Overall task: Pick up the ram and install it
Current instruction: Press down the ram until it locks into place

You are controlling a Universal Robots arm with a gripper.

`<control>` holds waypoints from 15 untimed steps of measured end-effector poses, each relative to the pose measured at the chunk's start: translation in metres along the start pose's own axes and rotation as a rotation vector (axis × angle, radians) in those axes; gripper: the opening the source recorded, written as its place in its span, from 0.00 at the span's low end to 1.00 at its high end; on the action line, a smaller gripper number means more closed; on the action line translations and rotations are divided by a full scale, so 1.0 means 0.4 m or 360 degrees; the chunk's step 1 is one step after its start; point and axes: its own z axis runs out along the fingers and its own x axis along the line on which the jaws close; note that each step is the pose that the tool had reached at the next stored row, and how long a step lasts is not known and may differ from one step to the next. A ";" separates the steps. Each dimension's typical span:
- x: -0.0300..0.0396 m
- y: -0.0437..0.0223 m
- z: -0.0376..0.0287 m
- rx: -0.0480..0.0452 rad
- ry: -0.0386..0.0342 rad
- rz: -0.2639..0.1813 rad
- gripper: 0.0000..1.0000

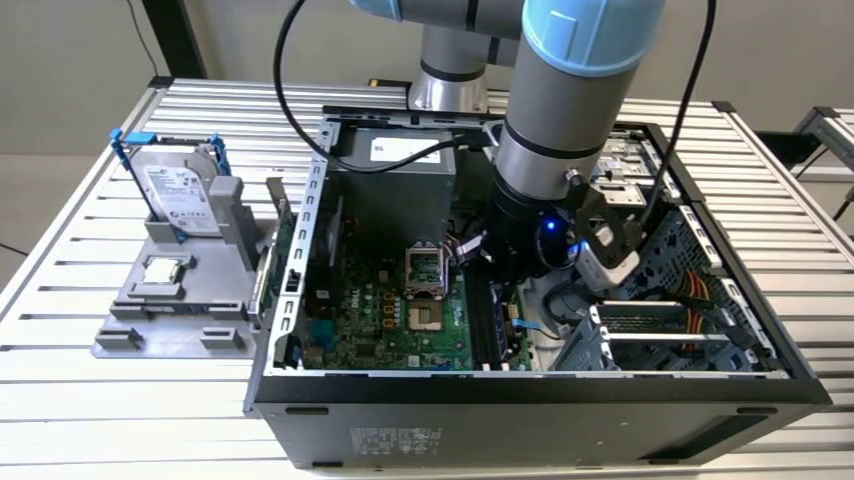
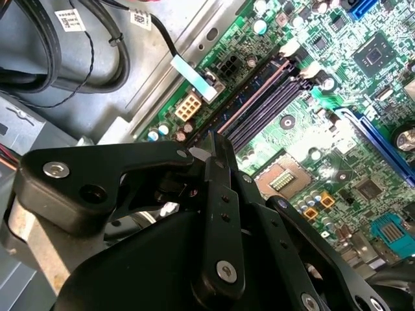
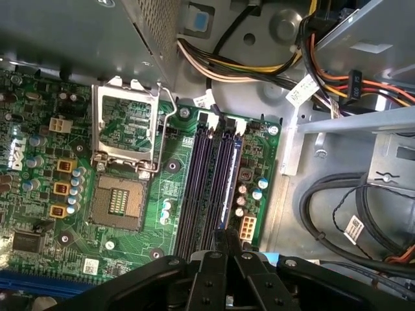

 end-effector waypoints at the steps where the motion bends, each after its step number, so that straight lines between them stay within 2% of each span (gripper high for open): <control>1: 0.000 0.000 0.000 0.0000 0.0000 -0.0004 0.00; 15: 0.000 0.000 0.000 -0.0003 -0.0001 -0.0094 0.00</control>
